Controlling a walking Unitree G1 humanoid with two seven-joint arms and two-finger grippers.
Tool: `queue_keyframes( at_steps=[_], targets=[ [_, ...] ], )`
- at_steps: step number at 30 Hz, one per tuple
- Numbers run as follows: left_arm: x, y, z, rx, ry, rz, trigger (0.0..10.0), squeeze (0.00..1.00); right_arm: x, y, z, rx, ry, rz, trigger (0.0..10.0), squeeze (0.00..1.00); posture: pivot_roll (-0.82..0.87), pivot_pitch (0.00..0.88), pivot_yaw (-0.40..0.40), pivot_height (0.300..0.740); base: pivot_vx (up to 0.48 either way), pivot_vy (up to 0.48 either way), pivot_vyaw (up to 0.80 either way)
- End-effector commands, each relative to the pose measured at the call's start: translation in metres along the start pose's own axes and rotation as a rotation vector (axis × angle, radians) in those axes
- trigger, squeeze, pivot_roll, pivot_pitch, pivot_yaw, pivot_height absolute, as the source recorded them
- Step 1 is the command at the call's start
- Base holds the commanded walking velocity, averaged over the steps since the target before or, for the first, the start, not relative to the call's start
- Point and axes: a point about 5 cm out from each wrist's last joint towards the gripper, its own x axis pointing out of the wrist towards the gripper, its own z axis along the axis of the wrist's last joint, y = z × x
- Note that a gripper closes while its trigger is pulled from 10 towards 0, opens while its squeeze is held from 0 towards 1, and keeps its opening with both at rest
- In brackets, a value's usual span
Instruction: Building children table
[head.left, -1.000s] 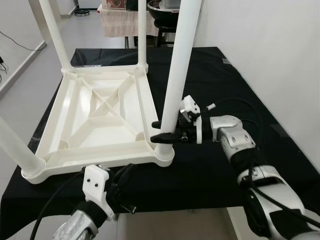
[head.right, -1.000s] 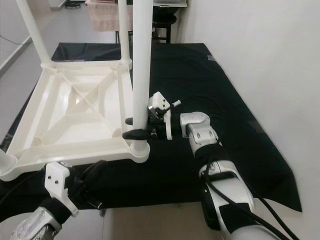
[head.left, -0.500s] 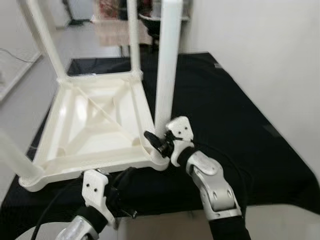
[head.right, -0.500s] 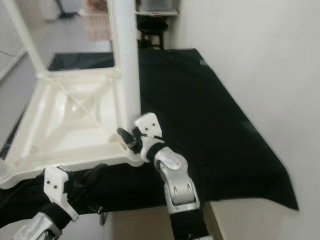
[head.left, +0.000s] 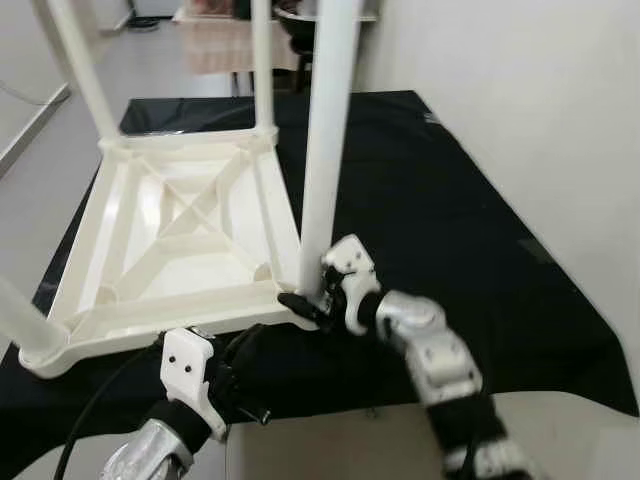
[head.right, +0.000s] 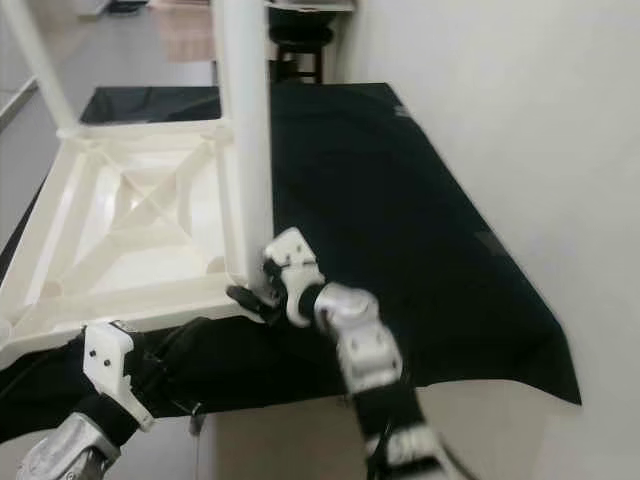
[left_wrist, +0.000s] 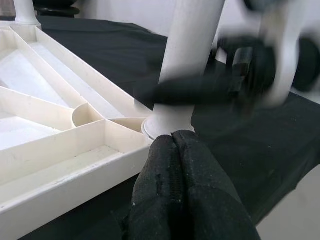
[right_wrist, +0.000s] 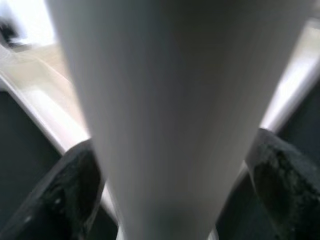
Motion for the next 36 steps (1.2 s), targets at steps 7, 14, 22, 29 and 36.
queue_keyframes(
  at_steps=[7, 14, 22, 29, 36],
  targets=[
    [0.001, 0.0, -0.005, -0.002, 0.018, 0.013, 10.0, 0.0, 0.005, -0.002, 0.012, -0.04, 0.001, 0.42, 10.0, 0.0, 0.13, 0.045, -0.077, 0.74, 0.0, 0.0, 0.0],
    [0.002, -0.002, -0.006, -0.002, 0.019, 0.012, 10.0, 0.0, 0.013, -0.014, 0.011, 0.057, 0.029, 0.512, 0.0, 0.0, 0.14, 0.044, -0.085, 0.74, 0.0, 0.0, 0.0],
    [0.003, -0.005, -0.005, -0.004, 0.014, 0.011, 10.0, 0.0, -0.001, -0.027, -0.008, 0.031, 0.045, 0.36, 0.0, 0.0, 0.14, 0.057, -0.091, 0.74, 0.0, 0.0, 0.0],
    [0.0, -0.005, -0.003, -0.003, 0.011, 0.015, 10.0, 0.0, -0.006, -0.021, -0.031, 0.094, 0.059, -0.069, 0.0, 0.0, 0.12, 0.078, -0.098, 0.74, 0.0, 0.0, 0.0],
    [-0.003, -0.002, -0.002, -0.005, 0.014, 0.015, 10.0, 0.0, 0.005, 0.036, -0.041, 0.23, 0.082, -0.431, 0.0, 0.0, 0.13, 0.083, -0.082, 0.74, 0.0, 0.0, 0.0]
  ],
)
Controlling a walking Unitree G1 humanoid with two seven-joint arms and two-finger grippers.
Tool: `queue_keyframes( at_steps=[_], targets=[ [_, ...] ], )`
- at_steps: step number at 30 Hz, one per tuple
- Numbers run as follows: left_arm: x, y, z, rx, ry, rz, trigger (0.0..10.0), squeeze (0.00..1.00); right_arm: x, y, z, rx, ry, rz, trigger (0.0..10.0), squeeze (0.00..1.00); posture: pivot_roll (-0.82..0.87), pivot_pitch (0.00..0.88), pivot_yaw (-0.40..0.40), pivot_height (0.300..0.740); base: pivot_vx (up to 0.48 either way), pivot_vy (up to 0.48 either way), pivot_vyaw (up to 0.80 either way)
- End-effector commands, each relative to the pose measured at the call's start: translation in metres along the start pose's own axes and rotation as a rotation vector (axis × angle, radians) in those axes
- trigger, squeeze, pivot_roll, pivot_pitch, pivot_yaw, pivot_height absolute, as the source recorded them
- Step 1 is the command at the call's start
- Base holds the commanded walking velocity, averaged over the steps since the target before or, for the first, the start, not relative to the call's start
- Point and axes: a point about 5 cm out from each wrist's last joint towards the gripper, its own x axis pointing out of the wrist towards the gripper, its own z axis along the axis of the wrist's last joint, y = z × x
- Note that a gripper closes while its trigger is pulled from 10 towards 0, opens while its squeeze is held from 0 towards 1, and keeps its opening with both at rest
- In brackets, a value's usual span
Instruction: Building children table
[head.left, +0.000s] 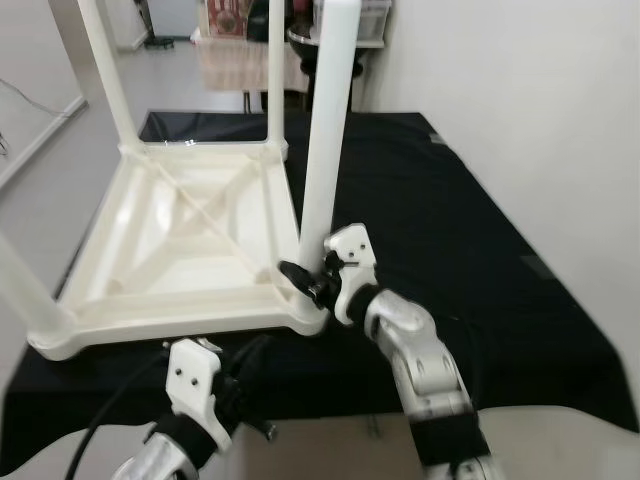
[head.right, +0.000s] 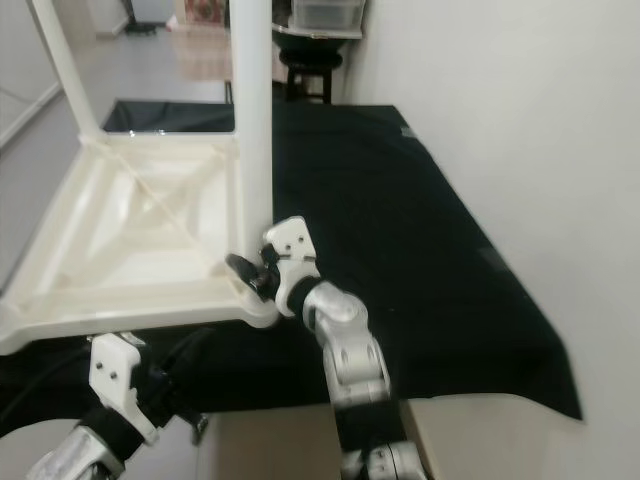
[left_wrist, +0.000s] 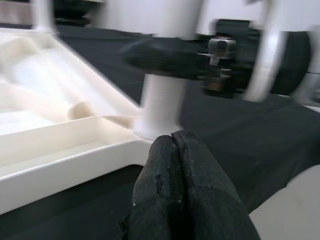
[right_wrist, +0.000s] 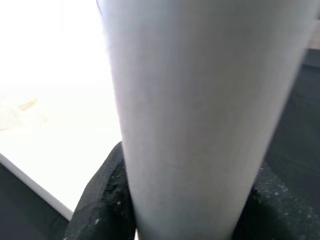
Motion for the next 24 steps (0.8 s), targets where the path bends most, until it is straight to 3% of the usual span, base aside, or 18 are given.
queue_keyframes(
  at_steps=[1, 2, 7, 8, 9, 10, 14, 15, 17, 18, 20, 24],
  targets=[
    [0.0, 0.001, 0.0, -0.005, 0.003, -0.003, 10.0, 0.0, -0.001, 0.008, -0.027, 0.05, 0.131, -0.019, 0.0, 0.0, 0.13, 0.083, -0.082, 0.74, 0.0, 0.0, 0.0],
    [0.0, 0.001, -0.001, -0.005, 0.006, -0.008, 10.0, 0.0, 0.007, 0.001, -0.023, 0.013, 0.109, -0.003, 0.0, 0.0, 0.14, 0.084, -0.094, 0.74, 0.0, 0.0, 0.0],
    [0.0, 0.0, -0.001, -0.001, 0.002, 0.002, 10.0, 0.0, 0.017, 0.006, -0.022, 0.021, 0.095, 0.019, 0.0, 0.0, 0.14, 0.08, -0.097, 0.74, 0.0, 0.0, 0.0],
    [0.0, 0.0, -0.001, 0.001, 0.001, 0.005, 10.0, 0.0, 0.018, 0.009, -0.02, 0.02, 0.091, 0.025, 2.0, 0.0, 0.14, 0.08, -0.097, 0.74, 0.0, 0.0, 0.0],
    [0.0, 0.0, -0.001, 0.001, 0.001, 0.005, 10.0, 0.0, 0.018, 0.009, -0.02, 0.02, 0.091, 0.025, 2.0, 0.0, 0.14, 0.08, -0.097, 0.74, 0.0, 0.0, 0.0],
    [0.0, 0.0, -0.001, -0.001, 0.002, 0.001, 10.0, 0.0, 0.017, 0.011, -0.019, 0.003, 0.11, 0.01, 10.0, 0.0, 0.14, 0.073, -0.094, 0.74, 0.0, 0.0, 0.0],
    [0.0, 0.0, -0.001, -0.003, 0.003, -0.003, 10.0, 0.0, 0.012, 0.013, -0.015, -0.006, 0.134, -0.031, 10.0, 0.0, 0.14, 0.073, -0.094, 0.74, 0.0, 0.0, 0.0],
    [0.001, 0.0, -0.002, -0.003, 0.004, -0.004, 10.0, 0.0, 0.011, 0.01, -0.012, 0.001, 0.126, -0.03, 10.0, 0.84, 0.13, 0.065, -0.09, 0.74, 0.0, 0.0, 0.0],
    [0.001, 0.0, -0.002, -0.003, 0.004, -0.004, 10.0, 0.0, 0.011, 0.01, -0.012, 0.001, 0.126, -0.03, 10.0, 0.84, 0.13, 0.065, -0.09, 0.74, 0.0, 0.0, 0.0],
    [0.001, 0.0, -0.002, -0.003, 0.004, -0.004, 10.0, 0.0, 0.011, 0.007, -0.01, 0.007, 0.116, -0.022, 10.0, 1.0, 0.13, 0.065, -0.09, 0.74, 0.0, 0.0, 0.0],
    [0.002, 0.001, -0.003, -0.002, 0.004, -0.004, 10.0, 0.0, 0.012, -0.003, -0.004, 0.016, 0.075, 0.01, 10.0, 1.0, 0.13, 0.057, -0.093, 0.74, 0.0, 0.0, 0.0],
    [0.002, 0.002, -0.003, 0.002, 0.003, -0.004, 10.0, 0.0, 0.013, -0.006, 0.001, 0.016, 0.042, 0.054, 10.0, 1.0, 0.13, 0.054, -0.095, 0.74, 0.0, 0.0, 0.0]
  ],
)
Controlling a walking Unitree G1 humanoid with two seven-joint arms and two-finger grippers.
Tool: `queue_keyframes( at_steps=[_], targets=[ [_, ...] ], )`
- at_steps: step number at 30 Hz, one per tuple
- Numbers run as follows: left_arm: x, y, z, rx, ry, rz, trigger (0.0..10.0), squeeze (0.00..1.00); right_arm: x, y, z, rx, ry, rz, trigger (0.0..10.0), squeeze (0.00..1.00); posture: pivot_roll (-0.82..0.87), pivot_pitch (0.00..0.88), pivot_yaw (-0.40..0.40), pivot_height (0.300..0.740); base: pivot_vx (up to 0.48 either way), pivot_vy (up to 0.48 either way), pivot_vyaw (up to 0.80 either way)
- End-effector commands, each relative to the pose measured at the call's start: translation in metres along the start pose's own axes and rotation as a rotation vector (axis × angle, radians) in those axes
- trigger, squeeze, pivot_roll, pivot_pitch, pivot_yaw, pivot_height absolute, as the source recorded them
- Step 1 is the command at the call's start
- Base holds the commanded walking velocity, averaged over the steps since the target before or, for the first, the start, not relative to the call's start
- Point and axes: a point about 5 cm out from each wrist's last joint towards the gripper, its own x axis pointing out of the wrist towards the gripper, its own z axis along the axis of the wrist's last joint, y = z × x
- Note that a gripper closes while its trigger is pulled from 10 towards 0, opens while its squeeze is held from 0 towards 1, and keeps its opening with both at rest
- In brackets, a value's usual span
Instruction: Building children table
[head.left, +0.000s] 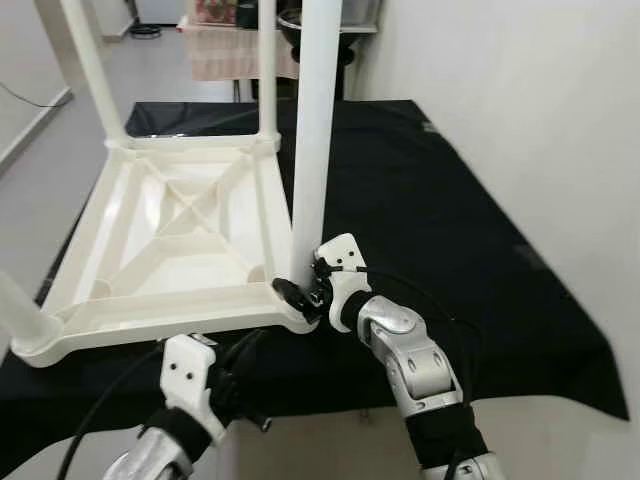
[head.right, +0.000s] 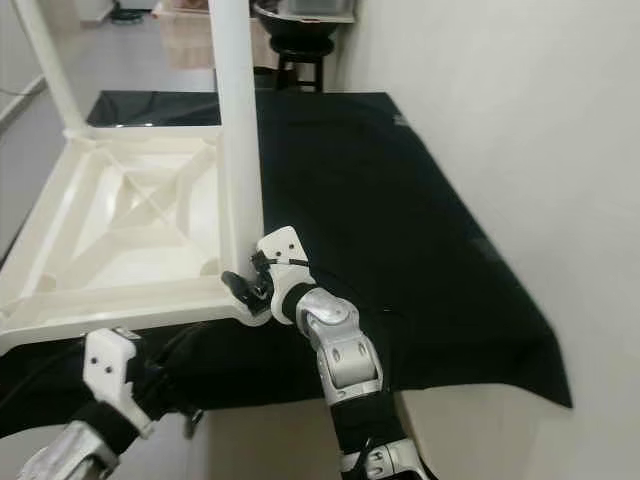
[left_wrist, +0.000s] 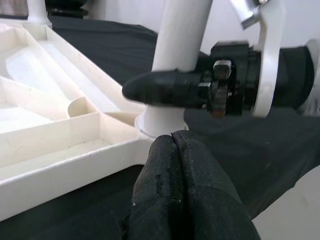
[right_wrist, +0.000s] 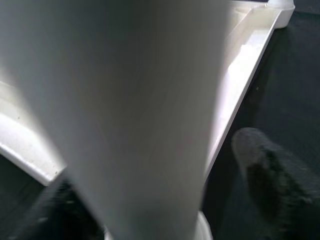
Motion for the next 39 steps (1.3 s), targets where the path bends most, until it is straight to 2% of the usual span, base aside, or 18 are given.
queue_keyframes(
  at_steps=[1, 6, 7, 8, 11, 13, 14, 15, 16, 17, 18, 20, 21, 24, 29, 31, 34, 39],
  targets=[
    [-0.001, 0.0, -0.003, 0.002, 0.007, -0.005, 10.0, 0.0, 0.0, 0.0, 0.005, -0.006, -0.033, 0.034, 10.0, 1.0, 0.13, 0.054, -0.094, 0.74, 0.0, 0.0, 0.0],
    [-0.004, 0.002, 0.0, -0.001, 0.005, -0.003, 10.0, 0.0, -0.015, -0.001, 0.005, -0.035, -0.039, 0.117, 10.0, 1.0, 0.13, 0.056, -0.09, 0.74, 0.0, 0.0, 0.0],
    [-0.008, 0.007, 0.004, -0.019, -0.003, 0.026, 10.0, 0.0, -0.025, -0.006, 0.003, -0.067, -0.019, 0.14, 10.0, 1.0, 0.12, 0.059, -0.082, 0.74, 0.0, 0.0, 0.0],
    [-0.008, 0.007, 0.004, -0.019, -0.003, 0.026, 10.0, 0.0, -0.025, -0.006, 0.003, -0.067, -0.019, 0.14, 10.0, 1.0, 0.12, 0.059, -0.082, 0.74, 0.0, 0.0, 0.0],
    [-0.014, 0.019, 0.009, 0.0, -0.008, 0.088, 10.0, 0.0, -0.04, -0.016, -0.002, -0.088, 0.006, 0.157, 10.0, 1.0, 0.12, 0.065, -0.076, 0.74, 0.0, 0.0, 0.0],
    [-0.021, 0.036, 0.018, 0.014, -0.042, 0.182, 10.0, 0.0, -0.054, -0.027, -0.004, -0.103, 0.006, 0.159, 10.0, 1.0, 0.11, 0.073, -0.072, 0.74, 0.0, 0.0, 0.0],
    [-0.021, 0.036, 0.018, 0.014, -0.042, 0.182, 10.0, 0.0, -0.054, -0.027, -0.004, -0.103, 0.006, 0.159, 10.0, 1.0, 0.11, 0.073, -0.072, 0.74, 0.0, 0.0, 0.0],
    [-0.03, 0.057, 0.03, 0.032, -0.085, 0.316, 10.0, 0.0, -0.066, -0.041, -0.009, -0.111, 0.02, 0.103, 10.0, 1.0, 0.11, 0.077, -0.07, 0.74, 0.0, 0.0, 0.0],
    [-0.03, 0.057, 0.03, 0.032, -0.085, 0.316, 10.0, 0.0, -0.066, -0.041, -0.009, -0.111, 0.02, 0.103, 10.0, 1.0, 0.11, 0.077, -0.07, 0.74, 0.0, 0.0, 0.0],
    [-0.033, 0.064, 0.033, 0.035, -0.101, 0.367, 10.0, 0.0, -0.069, -0.045, -0.011, -0.109, 0.025, 0.078, 10.0, 1.0, 0.11, 0.079, -0.069, 0.74, 0.0, 0.0, 0.0],
    [-0.037, 0.07, 0.035, 0.043, -0.104, 0.426, 10.0, 0.0, -0.073, -0.051, -0.013, -0.091, 0.026, 0.032, 10.0, 0.63, 0.11, 0.083, -0.068, 0.74, 0.0, 0.0, 0.0],
    [-0.038, 0.073, 0.035, 0.047, -0.103, 0.459, 10.0, 0.0, -0.075, -0.053, -0.015, -0.078, 0.025, 0.007, 10.0, 0.63, 0.11, 0.083, -0.068, 0.74, 0.0, 0.0, 0.0],
    [-0.039, 0.073, 0.032, 0.042, -0.082, 0.485, 10.0, 0.0, -0.077, -0.058, -0.017, -0.073, 0.028, -0.037, 10.0, 0.02, 0.11, 0.085, -0.067, 0.74, 0.0, 0.0, 0.0],
    [-0.04, 0.066, 0.018, -0.007, -0.002, 0.496, 10.0, 0.0, -0.081, -0.071, -0.019, -0.043, 0.024, -0.167, 10.0, 0.0, 0.1, 0.089, -0.06, 0.74, 0.0, 0.0, 0.0],
    [-0.041, 0.06, 0.011, -0.05, 0.022, 0.504, 10.0, 0.0, -0.082, -0.082, -0.015, -0.033, 0.004, -0.263, 10.0, 0.0, 0.1, 0.091, -0.057, 0.74, 0.0, 0.0, 0.0],
    [-0.041, 0.06, 0.011, -0.05, 0.022, 0.504, 10.0, 0.0, -0.082, -0.082, -0.015, -0.033, 0.004, -0.263, 10.0, 0.0, 0.1, 0.091, -0.057, 0.74, 0.0, 0.0, 0.0],
    [-0.036, 0.047, 0.012, -0.077, 0.026, 0.393, 10.0, 0.0, -0.082, -0.09, -0.016, -0.023, 0.008, -0.323, 10.0, 0.0, 0.1, 0.092, -0.063, 0.74, 0.0, 0.0, 0.0],
    [-0.032, 0.033, 0.014, -0.122, 0.039, 0.284, 10.0, 0.0, -0.082, -0.09, -0.017, -0.025, 0.018, -0.326, 10.0, 0.0, 0.1, 0.091, -0.068, 0.74, 0.0, 0.0, 0.0]
  ],
)
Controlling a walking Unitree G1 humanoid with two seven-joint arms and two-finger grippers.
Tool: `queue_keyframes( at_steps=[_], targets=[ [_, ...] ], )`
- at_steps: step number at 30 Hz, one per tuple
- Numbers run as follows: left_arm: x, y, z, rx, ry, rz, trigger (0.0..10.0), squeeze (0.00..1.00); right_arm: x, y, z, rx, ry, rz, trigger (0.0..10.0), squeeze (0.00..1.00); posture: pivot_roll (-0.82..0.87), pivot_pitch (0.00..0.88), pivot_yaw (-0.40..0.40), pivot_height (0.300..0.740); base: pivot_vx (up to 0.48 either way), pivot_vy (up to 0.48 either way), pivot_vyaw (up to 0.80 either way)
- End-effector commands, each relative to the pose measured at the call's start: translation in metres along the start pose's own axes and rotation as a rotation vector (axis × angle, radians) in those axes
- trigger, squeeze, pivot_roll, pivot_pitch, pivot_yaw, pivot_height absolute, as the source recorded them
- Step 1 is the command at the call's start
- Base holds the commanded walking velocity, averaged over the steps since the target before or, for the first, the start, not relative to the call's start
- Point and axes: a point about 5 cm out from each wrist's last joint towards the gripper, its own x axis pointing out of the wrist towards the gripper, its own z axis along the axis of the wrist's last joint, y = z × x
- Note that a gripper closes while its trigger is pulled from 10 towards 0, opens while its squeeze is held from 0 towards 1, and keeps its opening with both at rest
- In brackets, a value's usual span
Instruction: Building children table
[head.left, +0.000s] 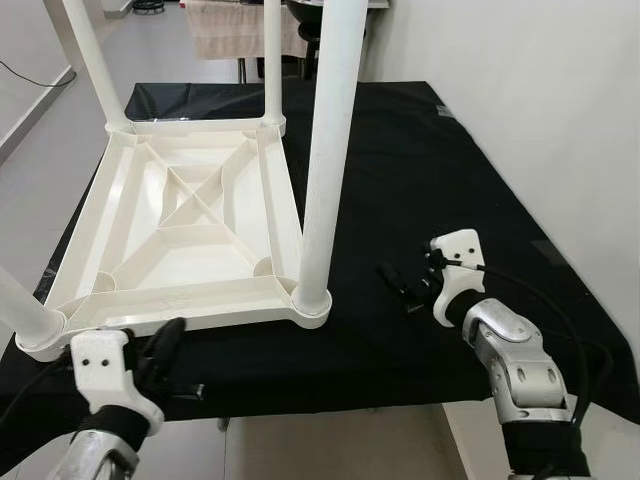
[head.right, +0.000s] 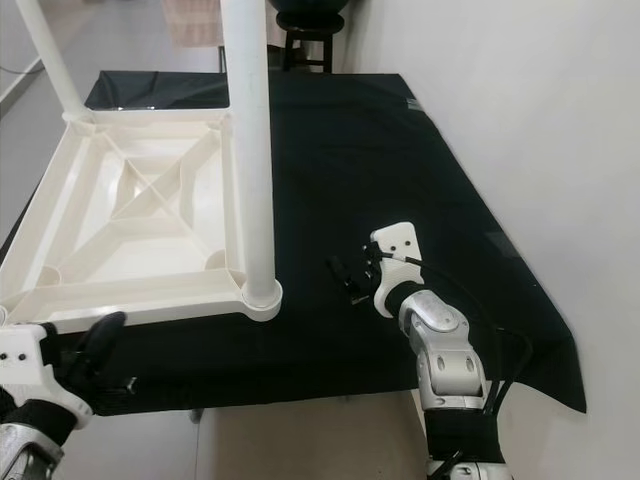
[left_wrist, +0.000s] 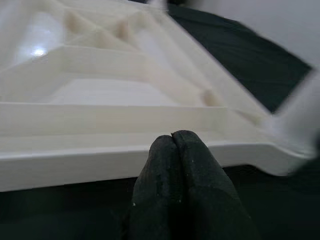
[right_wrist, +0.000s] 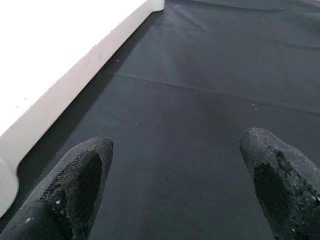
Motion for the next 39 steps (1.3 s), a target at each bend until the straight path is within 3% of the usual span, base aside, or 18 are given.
queue_keyframes(
  at_steps=[1, 3, 9, 13, 15, 16, 25, 39],
  targets=[
    [-0.002, -0.008, -0.003, -0.021, 0.039, -0.062, 10.0, 0.0, 0.0, -0.001, -0.002, 0.003, 0.005, -0.007, 10.0, 0.0, 0.09, 0.09, -0.067, 0.74, 0.0, 0.0, 0.0],
    [-0.002, -0.015, -0.007, -0.021, 0.072, -0.119, 10.0, 0.0, -0.005, -0.001, -0.004, 0.012, 0.008, -0.003, 10.0, 0.0, 0.09, 0.091, -0.067, 0.74, 0.0, 0.0, 0.0],
    [0.001, -0.018, -0.01, 0.016, 0.083, -0.123, 10.0, 0.0, -0.017, 0.006, -0.011, 0.03, 0.004, 0.036, 10.0, 0.0, 0.08, 0.093, -0.06, 0.74, 0.0, 0.0, 0.0],
    [0.007, -0.021, -0.012, -0.01, 0.075, -0.116, 10.0, 0.0, -0.033, 0.035, -0.017, 0.084, -0.02, 0.141, 10.0, 0.0, 0.04, 0.101, -0.042, 0.74, 0.0, 0.0, 0.0],
    [0.007, -0.021, -0.012, -0.01, 0.075, -0.116, 10.0, 0.0, -0.033, 0.035, -0.017, 0.084, -0.02, 0.141, 10.0, 0.0, 0.04, 0.101, -0.042, 0.74, 0.0, 0.0, 0.0],
    [0.011, -0.02, -0.011, 0.005, 0.065, -0.096, 10.0, 0.0, -0.038, 0.049, -0.019, 0.117, -0.026, 0.195, 10.0, 0.0, 0.04, 0.098, -0.036, 0.74, 0.0, 0.0, 0.0],
    [0.017, -0.019, -0.008, 0.041, 0.059, -0.078, 10.0, 0.0, -0.035, 0.049, -0.02, 0.147, -0.024, 0.204, 10.0, 0.0, 0.04, 0.095, -0.041, 0.74, 0.0, 0.0, 0.0],
    [0.021, -0.024, -0.013, 0.069, 0.062, -0.091, 10.0, 0.0, -0.038, 0.049, -0.022, 0.18, 0.006, 0.259, 10.0, 0.0, 0.04, 0.077, -0.054, 0.74, 0.0, 0.48, 0.0]
  ],
)
